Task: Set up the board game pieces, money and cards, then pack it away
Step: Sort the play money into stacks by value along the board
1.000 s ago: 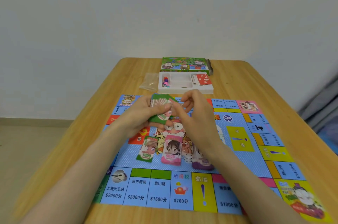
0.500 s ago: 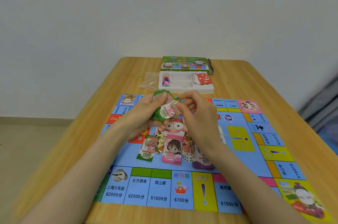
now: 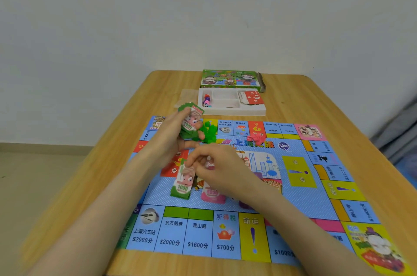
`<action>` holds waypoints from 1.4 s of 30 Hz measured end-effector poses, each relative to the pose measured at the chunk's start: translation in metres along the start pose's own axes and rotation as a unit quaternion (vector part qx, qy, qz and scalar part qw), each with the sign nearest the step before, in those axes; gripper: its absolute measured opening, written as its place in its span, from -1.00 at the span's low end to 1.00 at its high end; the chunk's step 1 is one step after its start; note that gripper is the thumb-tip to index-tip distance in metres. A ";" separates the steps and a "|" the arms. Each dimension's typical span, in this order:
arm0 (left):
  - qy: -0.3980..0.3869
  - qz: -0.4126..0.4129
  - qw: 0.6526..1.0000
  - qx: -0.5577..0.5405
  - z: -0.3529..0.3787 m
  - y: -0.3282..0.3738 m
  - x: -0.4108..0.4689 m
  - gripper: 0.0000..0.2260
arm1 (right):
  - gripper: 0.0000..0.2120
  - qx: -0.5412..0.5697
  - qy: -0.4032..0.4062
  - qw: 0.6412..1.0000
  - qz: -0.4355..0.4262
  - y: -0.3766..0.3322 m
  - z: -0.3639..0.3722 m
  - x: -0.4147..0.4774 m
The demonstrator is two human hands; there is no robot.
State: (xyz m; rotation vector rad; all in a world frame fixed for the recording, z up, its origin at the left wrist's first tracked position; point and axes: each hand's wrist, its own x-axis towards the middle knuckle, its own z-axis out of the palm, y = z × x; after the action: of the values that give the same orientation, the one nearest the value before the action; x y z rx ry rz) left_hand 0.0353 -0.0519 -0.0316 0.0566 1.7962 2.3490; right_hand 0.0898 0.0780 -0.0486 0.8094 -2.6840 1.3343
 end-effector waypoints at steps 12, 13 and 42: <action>-0.011 -0.003 1.000 0.005 -0.002 -0.001 0.001 -0.80 | -0.89 -0.182 -0.004 0.979 -0.093 0.010 0.007 0.000; -0.008 -0.008 1.000 -0.005 -0.002 -0.001 0.001 -0.80 | -0.89 -0.176 0.002 0.980 -0.093 0.010 0.007 0.000; -0.113 -0.044 0.990 0.066 0.001 0.000 -0.012 -0.70 | -0.86 0.052 0.309 0.950 0.010 0.007 -0.019 0.004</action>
State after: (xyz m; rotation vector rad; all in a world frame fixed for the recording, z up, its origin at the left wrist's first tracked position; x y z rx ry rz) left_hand 0.0469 -0.0531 -0.0300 0.2468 1.8003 2.0691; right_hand 0.0795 0.0940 -0.0408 0.2877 -2.1469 1.4417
